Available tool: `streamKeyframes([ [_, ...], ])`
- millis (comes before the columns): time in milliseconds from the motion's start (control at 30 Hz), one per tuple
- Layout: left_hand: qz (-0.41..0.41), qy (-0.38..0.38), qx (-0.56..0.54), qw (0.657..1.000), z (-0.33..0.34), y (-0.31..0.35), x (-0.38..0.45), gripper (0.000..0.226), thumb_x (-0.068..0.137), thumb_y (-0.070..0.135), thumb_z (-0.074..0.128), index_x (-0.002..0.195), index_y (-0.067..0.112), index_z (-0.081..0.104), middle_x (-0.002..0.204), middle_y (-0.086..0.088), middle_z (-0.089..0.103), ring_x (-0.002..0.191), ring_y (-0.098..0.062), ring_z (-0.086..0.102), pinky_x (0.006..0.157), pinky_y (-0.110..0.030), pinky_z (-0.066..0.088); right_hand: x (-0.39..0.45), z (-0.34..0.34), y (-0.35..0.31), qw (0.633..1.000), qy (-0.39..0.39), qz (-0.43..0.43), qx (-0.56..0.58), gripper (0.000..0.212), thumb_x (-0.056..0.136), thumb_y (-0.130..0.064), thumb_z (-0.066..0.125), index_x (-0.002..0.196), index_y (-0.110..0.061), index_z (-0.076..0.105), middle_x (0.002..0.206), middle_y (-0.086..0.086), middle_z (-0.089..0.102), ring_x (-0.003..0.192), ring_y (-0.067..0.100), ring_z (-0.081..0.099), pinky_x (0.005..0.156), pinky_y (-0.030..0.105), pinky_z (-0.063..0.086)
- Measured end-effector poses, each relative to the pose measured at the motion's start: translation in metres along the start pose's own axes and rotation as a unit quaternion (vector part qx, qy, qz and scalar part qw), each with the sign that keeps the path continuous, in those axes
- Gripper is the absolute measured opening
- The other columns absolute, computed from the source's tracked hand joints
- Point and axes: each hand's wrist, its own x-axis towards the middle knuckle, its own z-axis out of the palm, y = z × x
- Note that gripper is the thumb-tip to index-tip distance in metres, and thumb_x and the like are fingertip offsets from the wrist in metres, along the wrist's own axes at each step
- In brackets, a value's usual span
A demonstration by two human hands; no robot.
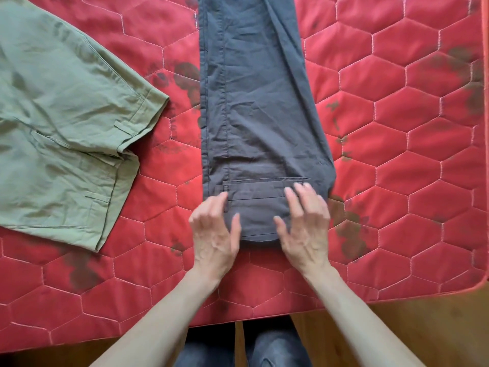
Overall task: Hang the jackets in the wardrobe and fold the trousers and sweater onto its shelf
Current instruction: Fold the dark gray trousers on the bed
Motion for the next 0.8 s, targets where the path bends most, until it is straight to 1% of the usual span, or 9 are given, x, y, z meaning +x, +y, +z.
streamKeyframes([
  [67, 0.123, -0.084, 0.012, 0.989, 0.003, 0.002, 0.002, 0.059, 0.105, 0.022, 0.052, 0.158, 0.003, 0.035, 0.162, -0.014, 0.037, 0.152, -0.029, 0.033, 0.126, -0.045, 0.025, 0.007, 0.006, -0.006, 0.993, -0.058, -0.106, -0.011, 0.063, 0.109, -0.031, 0.05, 0.164, -0.012, 0.027, 0.171, 0.007, 0.027, 0.158, 0.026, 0.027, 0.128, 0.048, 0.02],
  [100, 0.156, -0.129, 0.024, 0.979, 0.006, 0.002, 0.003, 0.062, 0.106, 0.023, 0.051, 0.161, 0.002, 0.031, 0.168, -0.015, 0.03, 0.158, -0.029, 0.025, 0.128, -0.047, 0.021, 0.01, 0.009, -0.007, 0.988, -0.079, -0.133, -0.015, 0.063, 0.109, -0.031, 0.05, 0.164, -0.011, 0.027, 0.172, 0.007, 0.024, 0.159, 0.025, 0.025, 0.129, 0.048, 0.019],
  [200, 0.156, -0.206, 0.073, 0.963, 0.011, -0.007, 0.011, 0.073, 0.105, 0.039, 0.049, 0.163, 0.002, 0.024, 0.173, -0.014, 0.015, 0.161, -0.027, 0.013, 0.13, -0.047, 0.017, 0.018, 0.018, 0.005, 0.983, -0.13, -0.121, -0.043, 0.063, 0.11, -0.04, 0.046, 0.163, -0.008, 0.031, 0.172, 0.009, 0.023, 0.16, 0.023, 0.021, 0.129, 0.048, 0.022],
  [333, 0.17, -0.236, 0.091, 0.952, 0.012, -0.021, 0.018, 0.087, 0.101, 0.056, 0.047, 0.165, 0.003, 0.018, 0.174, -0.014, 0.009, 0.162, -0.027, 0.009, 0.131, -0.046, 0.014, 0.022, 0.022, 0.024, 0.982, -0.162, -0.084, -0.047, 0.067, 0.109, -0.047, 0.04, 0.163, -0.009, 0.03, 0.172, 0.008, 0.023, 0.16, 0.022, 0.019, 0.129, 0.046, 0.019],
  [500, 0.223, -0.269, 0.101, 0.932, 0.0, -0.045, 0.029, 0.093, 0.1, 0.063, 0.046, 0.166, 0.006, 0.013, 0.175, -0.011, 0.006, 0.162, -0.026, 0.006, 0.131, -0.046, 0.014, 0.027, 0.006, 0.075, 0.96, -0.22, -0.166, -0.04, 0.068, 0.109, -0.048, 0.038, 0.166, -0.016, 0.021, 0.174, 0.003, 0.017, 0.161, 0.023, 0.015, 0.127, 0.048, 0.024],
  [567, 0.272, -0.289, 0.104, 0.912, -0.007, -0.06, 0.039, 0.096, 0.099, 0.067, 0.046, 0.166, 0.007, 0.011, 0.175, -0.011, 0.005, 0.162, -0.026, 0.006, 0.13, -0.046, 0.014, 0.036, -0.004, 0.098, 0.937, -0.266, -0.222, -0.048, 0.077, 0.105, -0.059, 0.039, 0.167, -0.02, 0.017, 0.175, 0.001, 0.013, 0.161, 0.022, 0.013, 0.127, 0.05, 0.023],
  [667, 0.372, -0.337, 0.084, 0.861, -0.018, -0.083, 0.062, 0.109, 0.092, 0.079, 0.046, 0.166, 0.006, 0.012, 0.175, -0.013, 0.005, 0.162, -0.029, 0.006, 0.131, -0.046, 0.01, 0.056, -0.014, 0.12, 0.886, -0.342, -0.312, -0.036, 0.096, 0.094, -0.078, 0.043, 0.168, -0.024, 0.015, 0.176, 0.003, 0.006, 0.162, 0.026, 0.006, 0.131, 0.048, 0.009],
  [733, 0.427, -0.364, 0.075, 0.824, -0.024, -0.094, 0.081, 0.112, 0.088, 0.075, 0.051, 0.166, 0.006, 0.011, 0.175, -0.013, 0.003, 0.162, -0.03, 0.006, 0.131, -0.045, 0.007, 0.077, -0.022, 0.13, 0.847, -0.376, -0.373, -0.026, 0.099, 0.09, -0.078, 0.049, 0.168, -0.026, 0.015, 0.176, 0.005, 0.004, 0.162, 0.029, 0.003, 0.131, 0.046, 0.003],
  [800, 0.466, -0.394, 0.06, 0.79, -0.032, -0.1, 0.101, 0.115, 0.079, 0.058, 0.063, 0.166, 0.006, 0.009, 0.175, -0.015, 0.002, 0.162, -0.031, 0.005, 0.131, -0.046, 0.008, 0.094, -0.029, 0.135, 0.81, -0.38, -0.443, -0.056, 0.103, 0.085, -0.065, 0.061, 0.168, -0.026, 0.013, 0.176, 0.006, 0.002, 0.162, 0.029, 0.002, 0.131, 0.045, 0.001],
])
